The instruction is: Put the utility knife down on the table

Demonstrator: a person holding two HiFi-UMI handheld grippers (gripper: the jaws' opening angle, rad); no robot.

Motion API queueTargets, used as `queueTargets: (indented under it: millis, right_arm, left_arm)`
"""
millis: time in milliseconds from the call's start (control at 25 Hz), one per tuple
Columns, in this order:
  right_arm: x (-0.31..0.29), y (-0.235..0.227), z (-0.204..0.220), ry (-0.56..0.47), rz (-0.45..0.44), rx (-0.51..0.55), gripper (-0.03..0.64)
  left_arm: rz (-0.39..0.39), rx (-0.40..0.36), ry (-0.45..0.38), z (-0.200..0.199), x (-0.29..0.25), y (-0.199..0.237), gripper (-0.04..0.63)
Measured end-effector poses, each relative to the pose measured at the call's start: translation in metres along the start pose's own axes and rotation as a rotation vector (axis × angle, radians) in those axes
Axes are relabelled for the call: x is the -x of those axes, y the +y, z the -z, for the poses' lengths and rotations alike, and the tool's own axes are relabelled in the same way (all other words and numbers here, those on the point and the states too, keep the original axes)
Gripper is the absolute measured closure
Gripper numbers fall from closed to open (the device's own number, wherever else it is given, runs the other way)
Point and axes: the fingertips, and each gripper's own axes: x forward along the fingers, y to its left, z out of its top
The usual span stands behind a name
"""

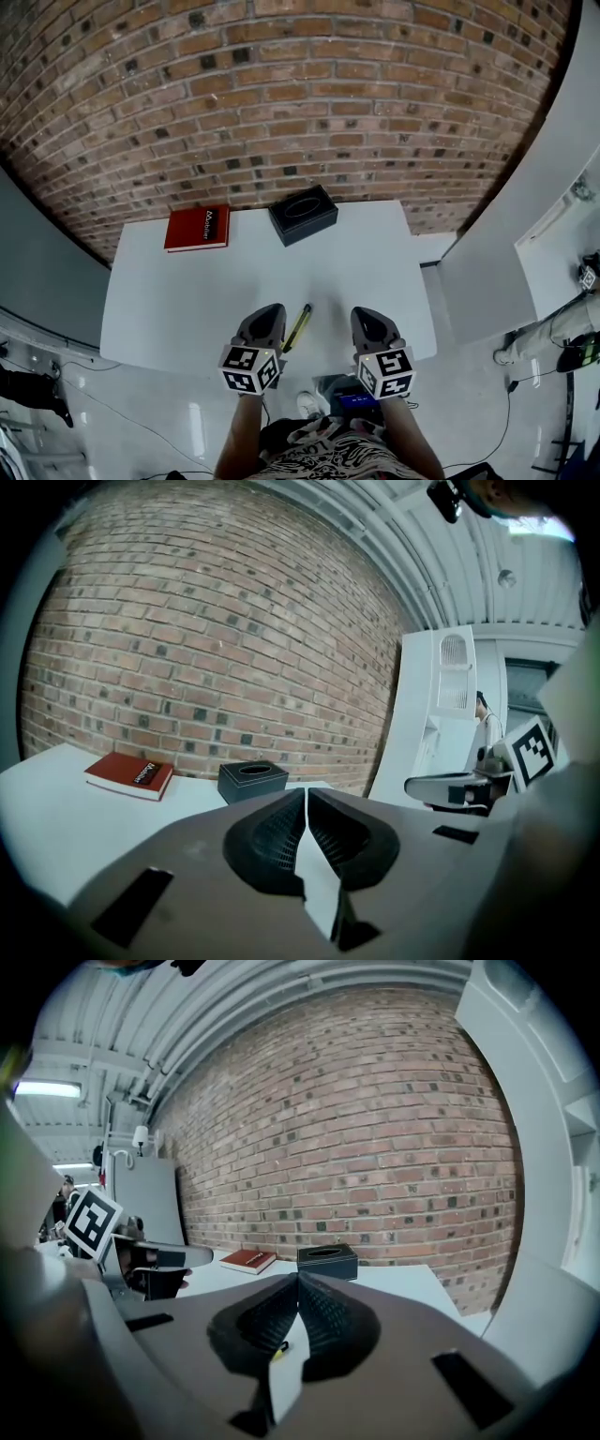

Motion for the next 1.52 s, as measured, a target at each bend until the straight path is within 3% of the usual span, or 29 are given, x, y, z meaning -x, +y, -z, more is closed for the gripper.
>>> queueTargets:
  millis: [1520]
  right_arm:
    - [0.005, 0.02, -0.002, -0.006, 0.003, 0.078, 0.614]
  left_arm:
    - [0.021, 0.074, -0.021, -0.001, 0.009, 0.005, 0.574]
